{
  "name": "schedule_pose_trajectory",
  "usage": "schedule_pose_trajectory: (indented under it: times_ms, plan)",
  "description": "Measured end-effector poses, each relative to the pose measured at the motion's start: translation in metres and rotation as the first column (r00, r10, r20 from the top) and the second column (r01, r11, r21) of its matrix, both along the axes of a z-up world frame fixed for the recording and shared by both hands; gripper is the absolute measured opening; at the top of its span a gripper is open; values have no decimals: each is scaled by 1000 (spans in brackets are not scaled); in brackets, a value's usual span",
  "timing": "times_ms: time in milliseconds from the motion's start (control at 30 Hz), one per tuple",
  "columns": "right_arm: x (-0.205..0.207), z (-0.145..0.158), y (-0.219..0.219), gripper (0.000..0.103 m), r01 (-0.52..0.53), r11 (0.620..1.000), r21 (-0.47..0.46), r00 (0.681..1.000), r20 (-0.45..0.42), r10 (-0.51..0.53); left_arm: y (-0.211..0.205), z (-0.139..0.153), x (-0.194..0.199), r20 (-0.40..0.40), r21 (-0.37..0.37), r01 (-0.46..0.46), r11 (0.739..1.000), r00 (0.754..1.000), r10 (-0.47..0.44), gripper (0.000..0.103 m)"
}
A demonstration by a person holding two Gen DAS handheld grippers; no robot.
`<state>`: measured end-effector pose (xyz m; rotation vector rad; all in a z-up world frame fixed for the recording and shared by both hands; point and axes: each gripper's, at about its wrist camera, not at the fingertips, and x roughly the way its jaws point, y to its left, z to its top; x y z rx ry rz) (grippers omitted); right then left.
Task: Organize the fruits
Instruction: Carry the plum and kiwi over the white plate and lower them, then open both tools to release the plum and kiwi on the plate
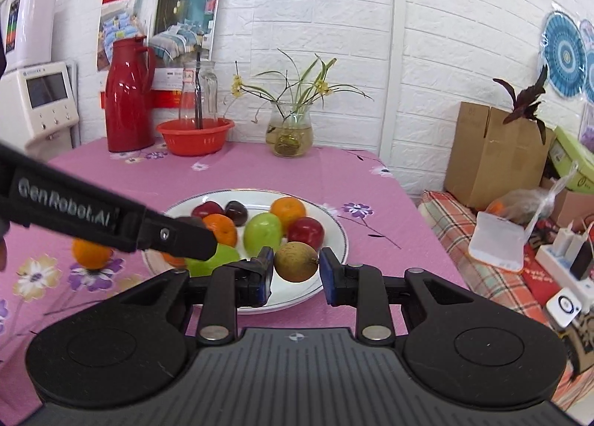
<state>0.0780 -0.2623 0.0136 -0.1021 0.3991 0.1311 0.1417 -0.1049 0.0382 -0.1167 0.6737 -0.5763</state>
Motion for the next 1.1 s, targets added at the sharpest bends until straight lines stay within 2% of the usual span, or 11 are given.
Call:
schedule_pose_trajectory:
  times_ms: [467,700,1033,1100]
  plan:
    - [25,-14,-1,46,-71,997,-34,996,-59,69,-29,-19,43,-39,66,15,998,999,-13,103]
    - [33,-19,0,46,-79,996,-39,994,-83,76,-30,-27,49,-44,85,15,996,999,-11,103]
    - [34,-23,5,46,-91,993,-81,994,-75,85,-30,-29,48,-29,82,13,997,1000,-11,103]
    - [33,-24,7,52,-98,991,-94,993,-71,92,-29,-27,45,-25,70,22,997,999,-20,103]
